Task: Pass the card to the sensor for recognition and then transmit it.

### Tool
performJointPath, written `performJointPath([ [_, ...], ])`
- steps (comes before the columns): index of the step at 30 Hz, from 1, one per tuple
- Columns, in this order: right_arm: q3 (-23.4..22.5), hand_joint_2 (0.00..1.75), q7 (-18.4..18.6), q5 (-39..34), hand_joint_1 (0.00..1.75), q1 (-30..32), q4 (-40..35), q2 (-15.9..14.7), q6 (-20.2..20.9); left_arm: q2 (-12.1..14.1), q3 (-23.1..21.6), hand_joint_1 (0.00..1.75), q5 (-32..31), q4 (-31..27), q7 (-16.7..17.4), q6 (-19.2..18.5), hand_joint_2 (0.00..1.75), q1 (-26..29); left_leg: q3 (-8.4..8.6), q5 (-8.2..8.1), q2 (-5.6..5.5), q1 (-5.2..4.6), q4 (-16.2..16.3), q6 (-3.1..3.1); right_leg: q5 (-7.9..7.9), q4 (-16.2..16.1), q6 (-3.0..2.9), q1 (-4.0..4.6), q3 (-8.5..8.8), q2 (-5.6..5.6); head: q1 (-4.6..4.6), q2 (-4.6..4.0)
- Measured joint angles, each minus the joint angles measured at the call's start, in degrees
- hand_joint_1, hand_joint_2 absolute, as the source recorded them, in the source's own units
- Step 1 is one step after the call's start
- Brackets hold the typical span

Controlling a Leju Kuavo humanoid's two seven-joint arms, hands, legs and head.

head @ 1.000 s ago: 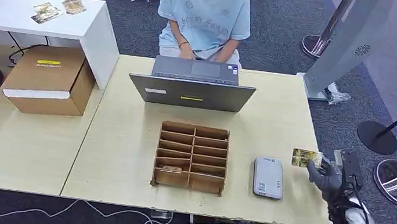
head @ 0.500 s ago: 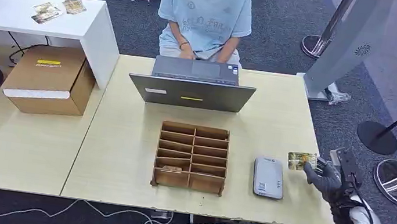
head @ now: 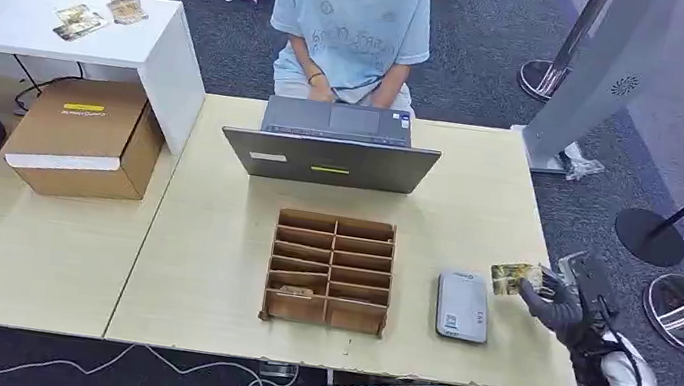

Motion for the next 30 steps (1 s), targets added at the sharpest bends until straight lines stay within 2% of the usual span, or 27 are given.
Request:
performJointPath([
  [5, 1.75, 1.75, 1.16, 4.25, 1.75, 0.50, -2.47, 0.00, -2.98, -0.02, 0.59, 0.00, 0.61, 0.00, 0.50, 0.11, 0.00, 0.01, 0.01, 0.01, 0.00, 0.00, 0.00, 0.00, 0.00, 0.00, 0.00, 0.00, 0.00, -0.01, -0.02, 0.00],
  [30, 4.42, 1.75, 1.79, 7.62, 1.75, 1.21, -5.67, -0.15, -3.99, -0.02, 2.32, 0.00, 1.99, 0.00, 0.55, 0.39, 0.00, 0.00, 0.01, 0.02, 0.00, 0.01, 0.00, -0.02, 0.00, 0.01, 0.00, 0.00, 0.00, -0.01, 0.00, 0.00],
])
